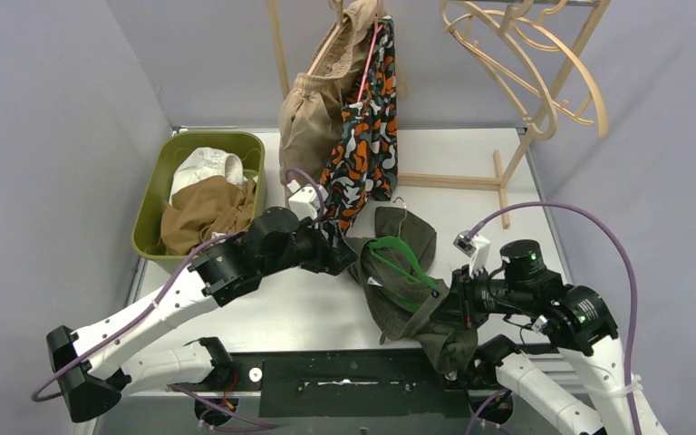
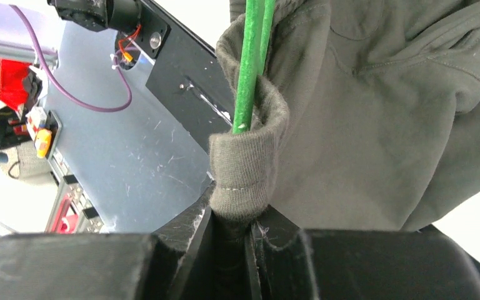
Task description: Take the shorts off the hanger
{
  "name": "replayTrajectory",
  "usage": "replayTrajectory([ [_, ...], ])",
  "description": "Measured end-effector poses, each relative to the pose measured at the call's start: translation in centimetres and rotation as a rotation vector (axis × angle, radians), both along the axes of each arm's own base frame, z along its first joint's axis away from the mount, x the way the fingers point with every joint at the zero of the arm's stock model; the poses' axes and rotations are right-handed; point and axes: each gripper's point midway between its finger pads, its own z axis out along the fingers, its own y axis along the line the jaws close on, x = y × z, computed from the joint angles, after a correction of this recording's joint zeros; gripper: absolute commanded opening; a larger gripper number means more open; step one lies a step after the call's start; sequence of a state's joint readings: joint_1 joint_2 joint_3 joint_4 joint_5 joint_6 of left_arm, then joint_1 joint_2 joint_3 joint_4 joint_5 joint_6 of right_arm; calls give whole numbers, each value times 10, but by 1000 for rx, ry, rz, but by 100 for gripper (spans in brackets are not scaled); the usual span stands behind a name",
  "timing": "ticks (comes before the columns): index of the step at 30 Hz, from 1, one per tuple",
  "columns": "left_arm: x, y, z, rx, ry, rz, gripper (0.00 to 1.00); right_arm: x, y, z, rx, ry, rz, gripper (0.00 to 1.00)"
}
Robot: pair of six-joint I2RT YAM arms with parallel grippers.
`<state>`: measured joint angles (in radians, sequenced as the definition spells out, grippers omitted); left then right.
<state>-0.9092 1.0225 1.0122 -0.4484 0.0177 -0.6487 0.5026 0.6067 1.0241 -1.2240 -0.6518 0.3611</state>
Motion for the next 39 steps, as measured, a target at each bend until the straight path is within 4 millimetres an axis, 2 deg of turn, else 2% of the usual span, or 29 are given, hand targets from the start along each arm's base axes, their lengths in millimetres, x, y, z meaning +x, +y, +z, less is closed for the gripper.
replayTrajectory([
  [5,9,-13,-15,32,6,59,66,5,8,4,-2,-9,87,0],
  [10,18,-15,-29,74,11,122,64,7,20,14,52,-41,171,0],
  [15,25,-8,-33,94,10,201,43,2,23,19,83,-60,213,0],
  [17,28,-4,-34,100,5,230,37,2,22,20,87,-68,213,0],
  [19,27,-3,-33,98,5,239,22,2,22,20,87,-74,215,0],
  [23,31,12,-43,153,8,301,0,2,24,20,102,-73,217,0],
  [24,31,16,-46,169,10,312,0,2,25,19,107,-72,215,0],
  [27,30,23,-57,203,21,331,0,5,27,9,105,-47,205,6],
  [29,27,27,-71,225,37,338,0,8,27,-3,89,-16,191,14],
  [30,26,29,-79,240,46,336,0,9,27,-8,80,-1,185,22],
  [36,8,45,-136,329,116,311,0,25,35,-41,58,72,139,51],
  [39,5,45,-148,330,133,303,0,31,40,-51,68,73,116,67],
])
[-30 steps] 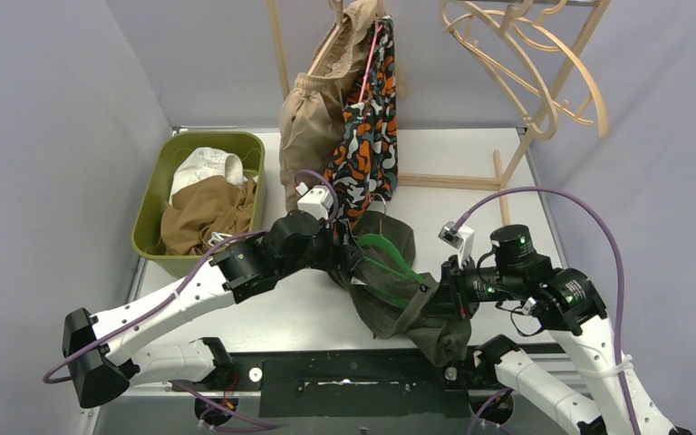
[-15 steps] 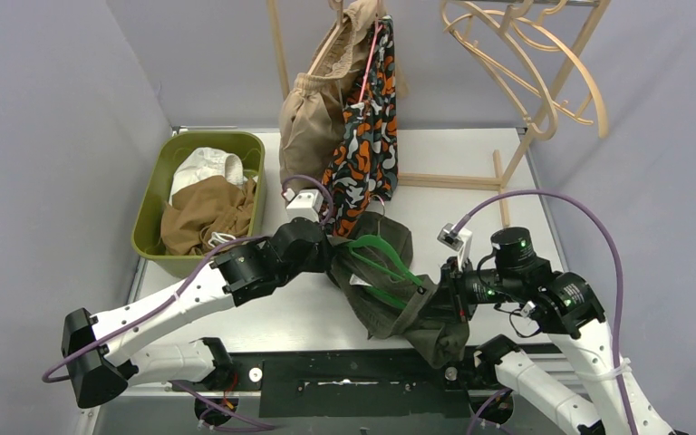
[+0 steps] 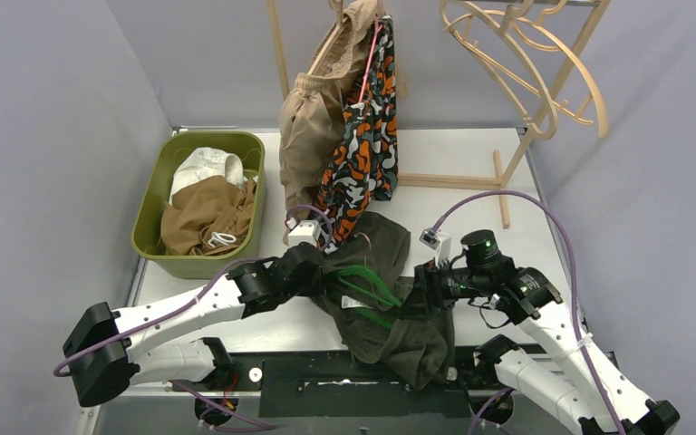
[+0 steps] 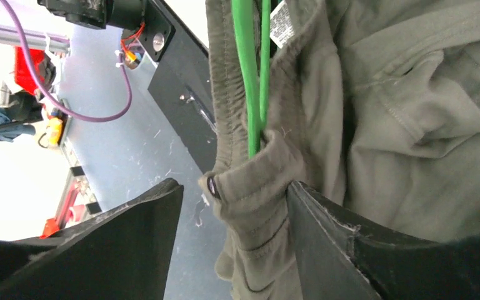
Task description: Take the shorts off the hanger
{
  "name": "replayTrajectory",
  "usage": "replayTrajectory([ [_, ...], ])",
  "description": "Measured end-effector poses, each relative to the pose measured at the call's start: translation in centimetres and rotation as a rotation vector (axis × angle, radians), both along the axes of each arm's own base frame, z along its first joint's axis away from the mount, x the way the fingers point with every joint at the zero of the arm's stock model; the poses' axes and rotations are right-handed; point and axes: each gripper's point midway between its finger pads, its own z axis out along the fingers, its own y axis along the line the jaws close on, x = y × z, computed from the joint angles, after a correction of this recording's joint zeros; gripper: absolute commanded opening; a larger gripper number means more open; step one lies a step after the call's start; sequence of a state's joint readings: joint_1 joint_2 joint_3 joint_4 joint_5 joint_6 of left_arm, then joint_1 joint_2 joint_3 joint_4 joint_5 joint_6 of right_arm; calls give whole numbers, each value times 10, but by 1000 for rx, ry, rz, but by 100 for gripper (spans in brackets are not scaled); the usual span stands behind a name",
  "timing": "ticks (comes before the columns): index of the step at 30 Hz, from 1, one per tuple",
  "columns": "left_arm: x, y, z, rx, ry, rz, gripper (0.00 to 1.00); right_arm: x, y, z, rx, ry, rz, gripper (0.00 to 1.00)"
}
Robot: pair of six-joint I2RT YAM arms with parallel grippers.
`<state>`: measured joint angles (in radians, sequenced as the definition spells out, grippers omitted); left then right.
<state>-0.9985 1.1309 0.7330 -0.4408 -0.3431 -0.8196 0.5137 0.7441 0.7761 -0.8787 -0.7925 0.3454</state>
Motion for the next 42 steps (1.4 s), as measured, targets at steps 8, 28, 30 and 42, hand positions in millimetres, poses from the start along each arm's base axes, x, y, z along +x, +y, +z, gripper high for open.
replayTrajectory([
  [8,1,-11,-11,-26,19,-10,0,21,19,-14,-26,-89,-45,71],
  [28,-1,-13,-15,-40,37,-1,0,65,25,-42,-199,-322,-270,75],
  [30,-1,-13,-14,-42,36,0,0,69,16,-31,-173,-363,-329,76],
  [42,-1,-13,-12,-46,32,2,0,72,21,-72,-169,-294,-388,67],
])
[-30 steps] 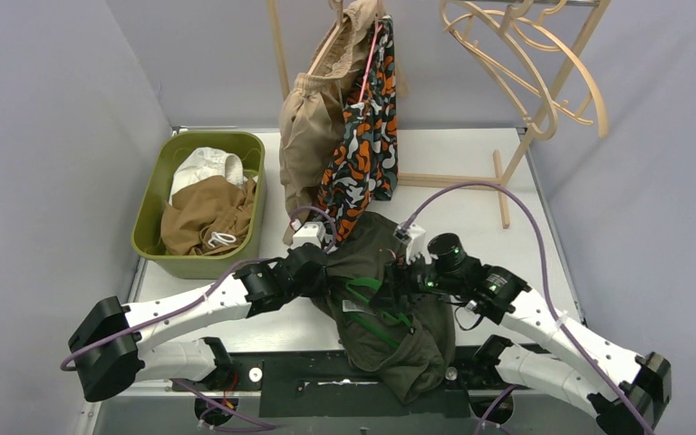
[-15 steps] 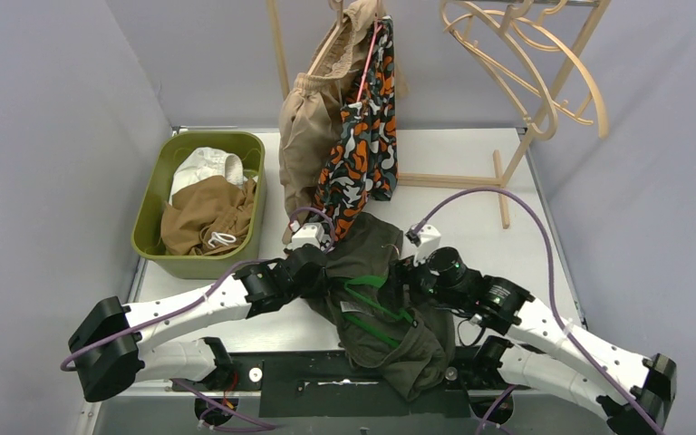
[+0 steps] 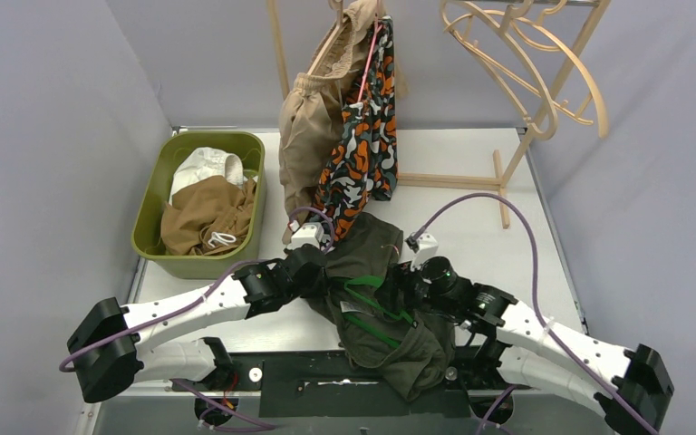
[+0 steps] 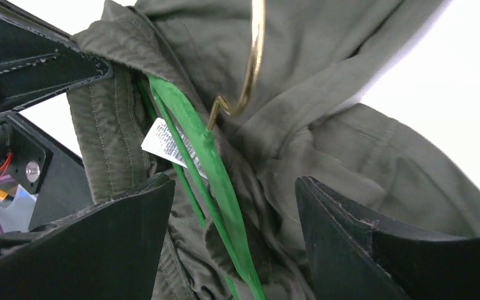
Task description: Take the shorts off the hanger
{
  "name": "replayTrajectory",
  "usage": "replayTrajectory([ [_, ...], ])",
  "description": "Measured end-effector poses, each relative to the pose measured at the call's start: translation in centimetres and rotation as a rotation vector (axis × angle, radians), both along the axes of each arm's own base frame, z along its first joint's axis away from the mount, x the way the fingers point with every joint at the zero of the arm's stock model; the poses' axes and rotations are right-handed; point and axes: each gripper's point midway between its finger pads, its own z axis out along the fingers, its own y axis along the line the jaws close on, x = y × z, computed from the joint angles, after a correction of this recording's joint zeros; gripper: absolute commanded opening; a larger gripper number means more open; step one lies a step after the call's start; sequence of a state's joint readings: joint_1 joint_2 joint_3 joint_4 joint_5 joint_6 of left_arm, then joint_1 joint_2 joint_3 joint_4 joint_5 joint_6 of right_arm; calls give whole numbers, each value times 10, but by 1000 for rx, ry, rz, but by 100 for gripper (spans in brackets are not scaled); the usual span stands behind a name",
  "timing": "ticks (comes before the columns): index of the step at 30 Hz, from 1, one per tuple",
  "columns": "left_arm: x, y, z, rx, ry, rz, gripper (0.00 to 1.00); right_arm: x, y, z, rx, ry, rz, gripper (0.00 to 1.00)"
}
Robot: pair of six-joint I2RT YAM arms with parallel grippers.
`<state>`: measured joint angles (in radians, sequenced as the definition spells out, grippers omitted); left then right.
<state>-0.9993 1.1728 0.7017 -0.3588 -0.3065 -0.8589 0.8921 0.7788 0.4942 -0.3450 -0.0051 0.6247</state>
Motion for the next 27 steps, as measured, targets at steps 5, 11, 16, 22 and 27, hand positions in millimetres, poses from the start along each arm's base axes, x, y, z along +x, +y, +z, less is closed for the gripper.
replayTrajectory([
  [5,0,0,0,-1,1,2,0,2,22,-23,22,60,33,18],
  [11,2,10,5,20,-17,27,0,-2,43,2,115,-12,135,0],
  [16,5,27,34,3,-65,107,0,-13,41,16,111,-66,231,0],
  [22,8,57,67,-40,-123,202,0,-36,45,40,112,-73,405,0],
  [27,14,85,70,-23,-101,300,0,-41,43,68,92,-158,487,0],
])
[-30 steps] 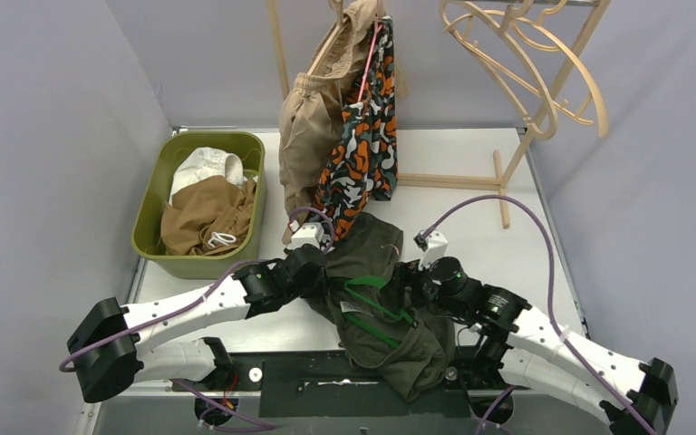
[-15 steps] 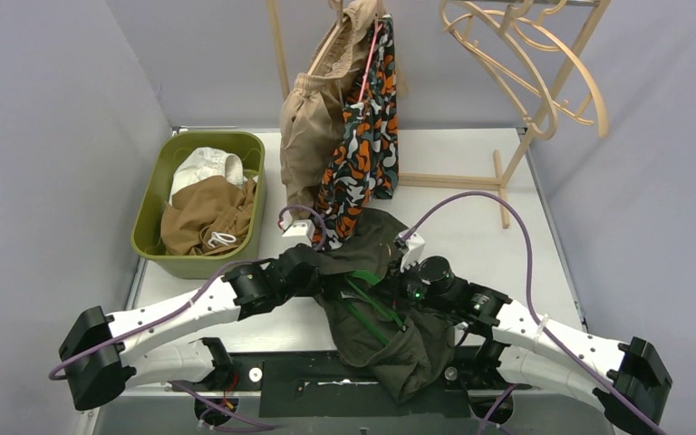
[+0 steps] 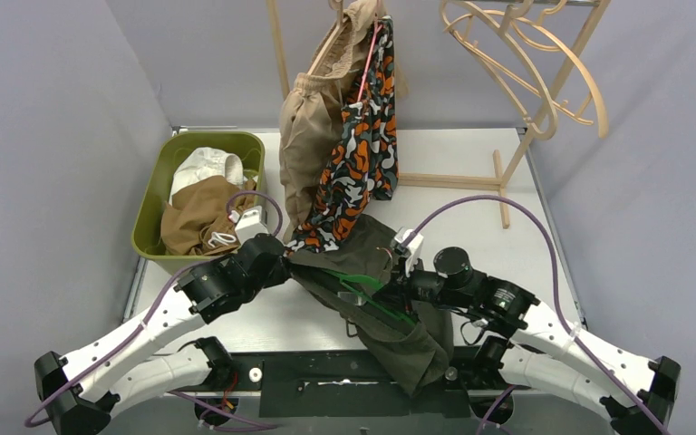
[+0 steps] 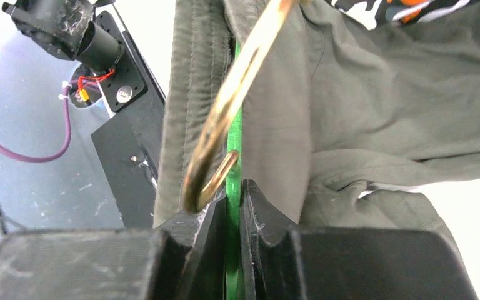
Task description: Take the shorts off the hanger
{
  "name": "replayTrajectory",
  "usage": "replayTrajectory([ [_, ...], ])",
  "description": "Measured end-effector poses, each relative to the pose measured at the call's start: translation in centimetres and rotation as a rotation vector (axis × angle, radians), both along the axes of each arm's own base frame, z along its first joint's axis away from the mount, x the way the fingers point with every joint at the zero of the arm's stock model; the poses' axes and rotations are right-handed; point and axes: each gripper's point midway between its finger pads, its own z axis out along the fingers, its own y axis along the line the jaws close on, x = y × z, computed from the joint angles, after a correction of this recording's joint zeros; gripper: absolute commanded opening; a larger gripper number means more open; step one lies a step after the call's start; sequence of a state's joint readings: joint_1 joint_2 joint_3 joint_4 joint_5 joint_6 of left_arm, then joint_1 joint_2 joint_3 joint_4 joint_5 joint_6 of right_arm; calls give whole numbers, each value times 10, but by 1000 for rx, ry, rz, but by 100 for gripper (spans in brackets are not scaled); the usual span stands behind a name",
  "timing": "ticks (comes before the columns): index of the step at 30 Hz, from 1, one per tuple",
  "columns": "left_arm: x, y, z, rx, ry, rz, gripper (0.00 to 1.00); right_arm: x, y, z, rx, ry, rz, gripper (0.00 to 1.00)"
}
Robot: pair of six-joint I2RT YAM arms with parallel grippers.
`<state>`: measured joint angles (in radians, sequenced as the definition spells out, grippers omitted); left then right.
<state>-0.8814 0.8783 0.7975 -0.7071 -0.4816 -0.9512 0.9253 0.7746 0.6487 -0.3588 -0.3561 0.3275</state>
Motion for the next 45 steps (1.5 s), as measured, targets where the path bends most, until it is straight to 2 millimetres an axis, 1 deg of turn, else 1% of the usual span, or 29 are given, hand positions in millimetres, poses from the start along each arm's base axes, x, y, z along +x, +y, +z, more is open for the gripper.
replayTrajectory([
  [3,4,10,-4,-5,31,37,0,-5,-5,11,16,-63,38,0],
  [7,8,9,1,-33,58,34,0,-11,-9,18,33,-113,78,0],
  [9,11,9,4,-46,70,33,0,-13,-10,17,42,-125,90,0],
  [11,12,7,3,-51,88,20,0,-16,-12,15,55,-131,99,0],
  [14,10,0,-3,-62,124,-31,0,-23,-15,9,72,-134,119,0],
  [16,10,-6,-5,-75,129,-66,0,-26,-17,9,82,-140,125,0],
  [18,11,-11,-7,-82,130,-93,0,-25,-18,10,83,-149,120,0],
  [23,15,-23,-4,-104,106,-179,0,-15,-22,8,61,-180,68,0],
  [26,15,-31,-6,-105,109,-241,0,-15,-22,4,53,-174,70,0],
  [28,15,-32,-9,-97,120,-260,0,-16,-21,0,40,-157,81,0],
  [30,16,-30,-13,-87,131,-254,0,-18,-18,-4,31,-132,91,0],
  [34,17,-17,-26,-55,185,-174,0,-21,-11,-1,51,-94,108,0],
  [38,18,-9,-34,-95,209,-122,0,-14,-12,4,51,-110,73,0],
  [43,10,-9,-32,-175,165,-139,0,-1,-21,9,29,-139,-27,0],
  [45,11,-10,-27,-195,144,-144,0,0,-23,10,25,-129,-48,0],
])
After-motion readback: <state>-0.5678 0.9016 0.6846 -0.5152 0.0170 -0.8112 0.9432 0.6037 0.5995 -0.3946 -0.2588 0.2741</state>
